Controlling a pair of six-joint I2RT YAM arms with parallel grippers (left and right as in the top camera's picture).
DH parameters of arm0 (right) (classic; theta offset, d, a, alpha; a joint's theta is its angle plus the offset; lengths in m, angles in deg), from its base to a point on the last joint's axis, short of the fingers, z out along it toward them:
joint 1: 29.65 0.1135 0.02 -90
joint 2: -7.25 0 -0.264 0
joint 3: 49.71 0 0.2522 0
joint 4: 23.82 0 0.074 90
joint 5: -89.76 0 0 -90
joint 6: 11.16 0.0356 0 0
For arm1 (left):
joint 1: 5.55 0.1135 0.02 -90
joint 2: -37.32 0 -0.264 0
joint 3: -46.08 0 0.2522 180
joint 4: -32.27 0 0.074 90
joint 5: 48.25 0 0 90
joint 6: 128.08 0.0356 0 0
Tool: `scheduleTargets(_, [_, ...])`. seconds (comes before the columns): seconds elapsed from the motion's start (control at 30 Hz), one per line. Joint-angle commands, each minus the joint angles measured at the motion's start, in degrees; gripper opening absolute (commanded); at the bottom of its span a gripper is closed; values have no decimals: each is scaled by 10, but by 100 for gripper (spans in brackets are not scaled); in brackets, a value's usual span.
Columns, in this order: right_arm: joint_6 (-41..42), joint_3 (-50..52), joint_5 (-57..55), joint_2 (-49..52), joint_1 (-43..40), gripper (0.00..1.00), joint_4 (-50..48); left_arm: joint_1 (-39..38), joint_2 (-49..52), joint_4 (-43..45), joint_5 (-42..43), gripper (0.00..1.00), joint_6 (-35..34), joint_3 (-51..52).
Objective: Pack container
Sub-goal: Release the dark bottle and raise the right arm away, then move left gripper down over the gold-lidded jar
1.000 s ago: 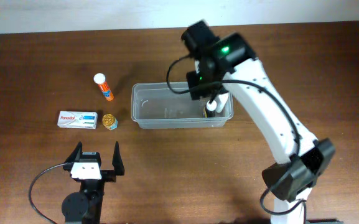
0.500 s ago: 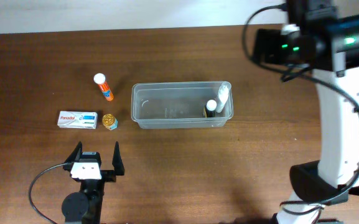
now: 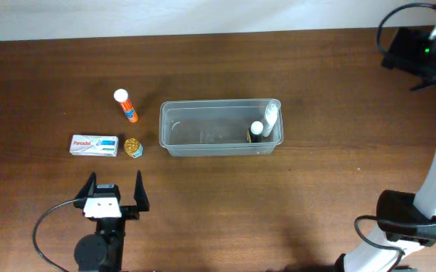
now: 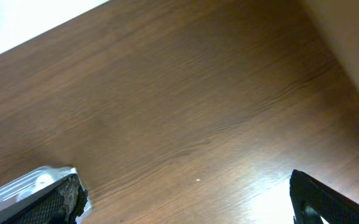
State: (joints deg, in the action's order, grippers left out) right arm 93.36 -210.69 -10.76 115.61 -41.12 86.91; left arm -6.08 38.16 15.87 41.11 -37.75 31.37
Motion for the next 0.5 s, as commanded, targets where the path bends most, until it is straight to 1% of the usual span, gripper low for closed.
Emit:
scheduleTargets(0.0, [-19, -9, -7, -10, -14, 98, 3, 3, -4, 37, -4, 100, -36, 2])
scheduleTargets(0.07, [-19, -9, -7, -10, -14, 98, 3, 3, -4, 60, -4, 100, -50, -8])
scheduleTargets(0.17, [-19, -9, -7, -10, -14, 98, 3, 3, 5, 49, -4, 100, -55, -52])
scheduleTargets(0.3, [-19, -9, -7, -10, -14, 98, 3, 5, 58, -26, -6, 100, -51, -163])
scheduleTargets(0.4, [-19, -9, -7, -10, -14, 98, 3, 15, 139, -99, -6, 100, -33, -281])
scheduleTargets(0.47, [-19, -9, -7, -10, -14, 98, 3, 22, 200, -150, -6, 100, -32, -360])
